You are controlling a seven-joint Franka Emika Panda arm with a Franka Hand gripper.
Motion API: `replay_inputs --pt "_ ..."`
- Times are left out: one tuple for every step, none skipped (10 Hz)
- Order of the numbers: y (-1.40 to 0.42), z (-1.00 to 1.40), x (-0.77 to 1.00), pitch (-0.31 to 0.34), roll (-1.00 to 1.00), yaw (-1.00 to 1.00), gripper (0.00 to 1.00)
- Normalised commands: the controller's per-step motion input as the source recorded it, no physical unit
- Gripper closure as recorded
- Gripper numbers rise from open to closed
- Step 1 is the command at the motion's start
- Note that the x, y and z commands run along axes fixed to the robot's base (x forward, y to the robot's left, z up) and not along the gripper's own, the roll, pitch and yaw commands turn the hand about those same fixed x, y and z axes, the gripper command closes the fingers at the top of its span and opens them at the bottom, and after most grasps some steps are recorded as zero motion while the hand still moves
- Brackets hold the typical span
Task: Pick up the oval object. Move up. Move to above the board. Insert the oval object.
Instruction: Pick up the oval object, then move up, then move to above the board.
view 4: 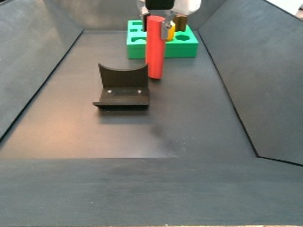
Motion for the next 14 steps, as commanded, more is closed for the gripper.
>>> replay_inputs --pt "0.0 0.0 0.0 0.0 0.0 0.0 1.0" --pt "0.0 0.83 0.0 0.0 0.0 0.0 1.0" --pt "-0.04 0.79 -0.03 0.006 -0.01 -0.01 1.0" --pt "-0.04 0.72 -0.04 0.007 -0.02 0.0 1.0" --pt "-0.02 0.54 -0.03 0.008 -0.05 0.01 1.0" --pt "-0.02 0.38 -0.02 0.023 -0.07 0.01 1.0" --pt "0.42 1.0 -0.1 0.329 -0.15 0.09 1.0" --pt "0.45 1.0 -0.08 0.318 -0.18 0.06 1.0" --pt "0.3 0.87 -0.04 0.26 -0.19 0.02 1.0" --pt "0.18 0.72 -0.02 0.197 -0.15 0.0 1.0" --pt "0.11 0.57 -0.02 0.144 -0.13 -0.02 1.0" --pt "0.08 0.41 -0.02 0.1 -0.13 -0.03 1.0" --pt "0.06 0.26 -0.02 0.073 -0.14 -0.03 1.0" --pt "-1.0 0.38 -0.21 0.013 0.09 1.0 1.0"
